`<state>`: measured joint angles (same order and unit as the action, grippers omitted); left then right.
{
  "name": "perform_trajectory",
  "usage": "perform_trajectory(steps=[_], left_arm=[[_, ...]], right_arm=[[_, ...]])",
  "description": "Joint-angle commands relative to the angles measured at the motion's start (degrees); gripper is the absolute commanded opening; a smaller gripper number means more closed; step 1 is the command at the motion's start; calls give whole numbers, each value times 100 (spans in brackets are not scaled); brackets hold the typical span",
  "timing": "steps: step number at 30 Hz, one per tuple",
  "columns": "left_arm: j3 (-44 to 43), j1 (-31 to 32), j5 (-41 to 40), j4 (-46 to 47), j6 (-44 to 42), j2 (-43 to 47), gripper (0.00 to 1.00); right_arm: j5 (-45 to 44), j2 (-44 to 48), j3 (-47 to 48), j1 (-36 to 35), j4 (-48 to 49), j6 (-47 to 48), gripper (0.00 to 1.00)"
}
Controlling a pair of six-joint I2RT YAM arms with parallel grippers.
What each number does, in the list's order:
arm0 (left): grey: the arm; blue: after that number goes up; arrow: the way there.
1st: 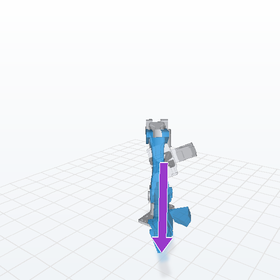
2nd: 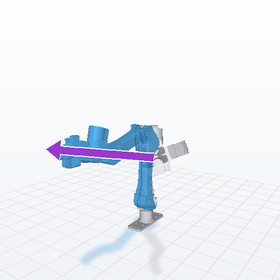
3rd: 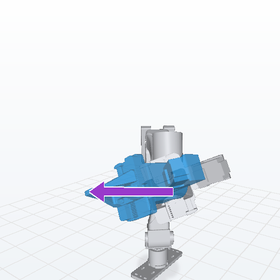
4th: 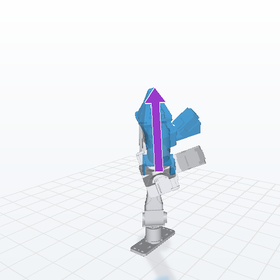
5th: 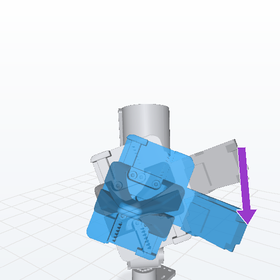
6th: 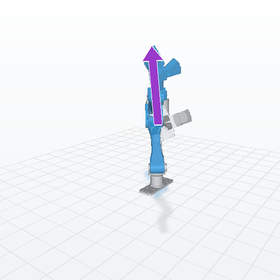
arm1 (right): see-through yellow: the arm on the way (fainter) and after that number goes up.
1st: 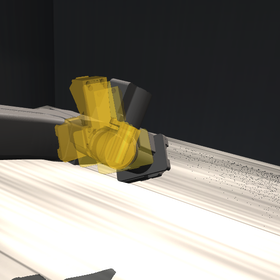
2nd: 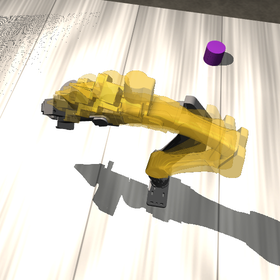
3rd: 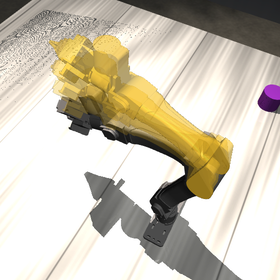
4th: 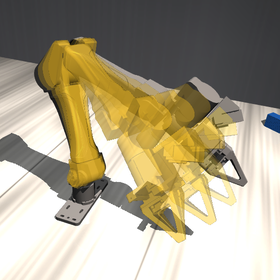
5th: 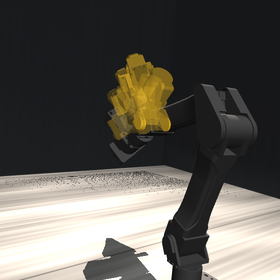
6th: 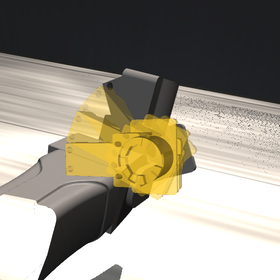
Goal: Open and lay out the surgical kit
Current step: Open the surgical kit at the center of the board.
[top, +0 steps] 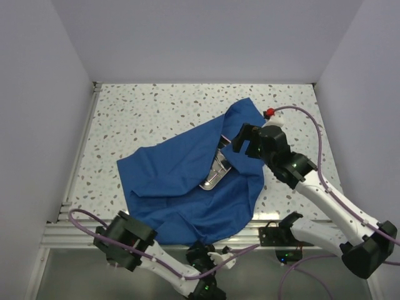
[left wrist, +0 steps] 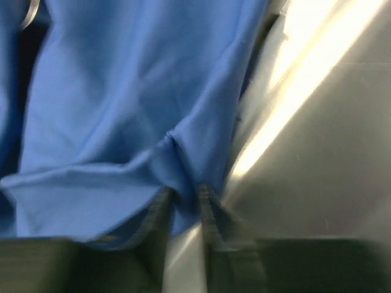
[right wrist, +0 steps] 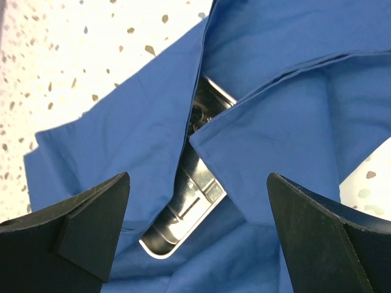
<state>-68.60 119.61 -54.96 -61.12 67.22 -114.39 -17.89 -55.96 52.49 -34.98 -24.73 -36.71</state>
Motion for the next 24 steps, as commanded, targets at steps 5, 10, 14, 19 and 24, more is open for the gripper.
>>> perform_trajectory(steps=[5, 10, 14, 19, 24], left_arm=[[1261, 273, 1550, 3590, -2389, 1762, 98], [173, 221, -238, 1012, -250, 1226, 100], [258, -437, -481, 46, 661, 1813, 100], [1357, -1992, -271, 1610, -735, 3684, 100], [1630, -3469, -138, 1464, -957, 4416, 100]], right_arm=[[619, -529, 148, -9, 432, 190, 99], [1121, -1460, 410, -88, 548, 339, 99], [1069, -2198, 779, -184, 330, 419, 99], [621, -2665, 1097, -193, 171, 463, 99], [392, -2858, 1053, -193, 136, 445, 99]])
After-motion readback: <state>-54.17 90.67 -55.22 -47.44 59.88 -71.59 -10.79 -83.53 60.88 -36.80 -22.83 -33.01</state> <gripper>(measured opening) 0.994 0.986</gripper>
